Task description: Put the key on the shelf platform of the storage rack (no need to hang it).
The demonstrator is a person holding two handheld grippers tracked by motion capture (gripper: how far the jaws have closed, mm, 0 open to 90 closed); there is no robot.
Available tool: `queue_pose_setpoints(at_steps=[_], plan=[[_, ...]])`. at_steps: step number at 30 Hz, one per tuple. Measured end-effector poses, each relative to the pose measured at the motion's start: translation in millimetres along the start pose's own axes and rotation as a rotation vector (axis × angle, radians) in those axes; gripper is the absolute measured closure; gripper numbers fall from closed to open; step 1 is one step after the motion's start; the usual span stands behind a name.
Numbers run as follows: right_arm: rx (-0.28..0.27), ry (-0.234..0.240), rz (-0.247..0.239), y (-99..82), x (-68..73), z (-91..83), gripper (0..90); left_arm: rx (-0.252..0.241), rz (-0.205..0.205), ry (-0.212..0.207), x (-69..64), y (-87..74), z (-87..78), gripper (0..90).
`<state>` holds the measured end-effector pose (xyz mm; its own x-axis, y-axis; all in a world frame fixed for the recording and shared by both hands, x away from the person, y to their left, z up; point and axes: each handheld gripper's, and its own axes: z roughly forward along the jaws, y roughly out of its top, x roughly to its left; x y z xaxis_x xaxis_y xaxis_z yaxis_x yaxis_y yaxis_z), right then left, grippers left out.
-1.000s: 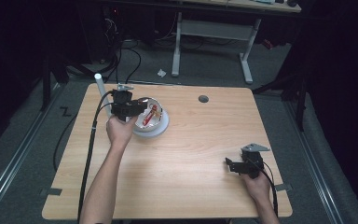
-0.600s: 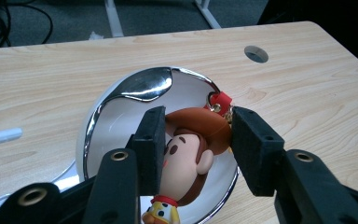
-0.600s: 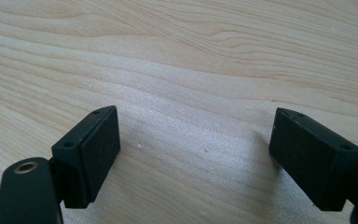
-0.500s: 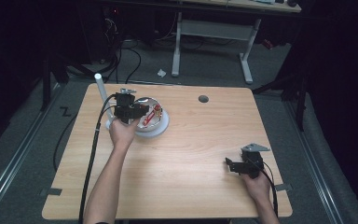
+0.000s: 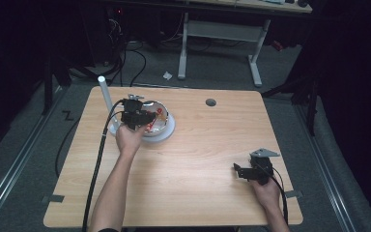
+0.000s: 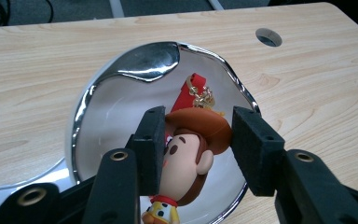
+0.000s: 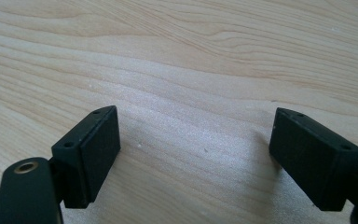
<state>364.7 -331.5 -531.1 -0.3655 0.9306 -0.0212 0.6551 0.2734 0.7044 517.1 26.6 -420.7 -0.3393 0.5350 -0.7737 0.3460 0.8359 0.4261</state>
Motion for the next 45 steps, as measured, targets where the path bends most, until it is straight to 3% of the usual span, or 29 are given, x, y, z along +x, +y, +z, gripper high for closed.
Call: queue_pose_setpoints(at_steps=[10, 13, 15, 20, 26, 29, 31, 32, 36, 37, 45], plan=[[0.0, 0.0, 0.0, 0.0, 0.0, 0.0, 16.1, 0.021, 0.01, 0.027, 3.9, -8.4, 12.0, 56.0], [0.0, 0.0, 0.0, 0.0, 0.0, 0.0, 16.2, 0.017, -0.024, 0.057, 3.8, -8.7, 16.5, 55.9], [0.0, 0.0, 0.0, 0.0, 0.0, 0.0, 16.2, 0.02, 0.013, 0.054, 7.3, -7.9, 18.8, 55.8], [0.0, 0.0, 0.001, 0.0, 0.0, 0.0, 16.1, 0.029, 0.021, 0.054, 8.0, -11.2, 19.4, 55.3], [0.0, 0.0, 0.0, 0.0, -0.1, 0.0, 16.1, 0.03, 0.002, 0.041, 4.8, -9.4, 14.4, 49.5], [0.0, 0.0, 0.001, 0.0, 0.0, 0.0, 16.1, 0.017, 0.042, 0.03, 6.3, -7.2, 8.8, 46.5], [0.0, 0.0, 0.0, 0.0, 0.0, 0.0, 16.1, 0.014, 0.046, 0.034, 5.9, -7.7, 6.8, 44.0], [0.0, 0.0, 0.0, 0.0, 0.0, 0.0, 16.1, 0.005, 0.07, 0.022, 5.9, -7.4, 2.1, 43.1], [0.0, 0.0, 0.0, 0.0, 0.0, 0.0, 16.1, 0.001, 0.091, 0.011, 4.5, -7.0, -6.1, 41.7], [0.0, 0.0, 0.0, 0.0, 0.0, 0.0, 16.1, -0.001, 0.079, 0.011, 2.7, -7.1, -9.0, 41.5], [0.0, 0.0, 0.001, 0.0, 0.0, 0.0, 16.1, -0.006, 0.102, -0.019, -1.2, -4.8, -27.4, 41.0]])
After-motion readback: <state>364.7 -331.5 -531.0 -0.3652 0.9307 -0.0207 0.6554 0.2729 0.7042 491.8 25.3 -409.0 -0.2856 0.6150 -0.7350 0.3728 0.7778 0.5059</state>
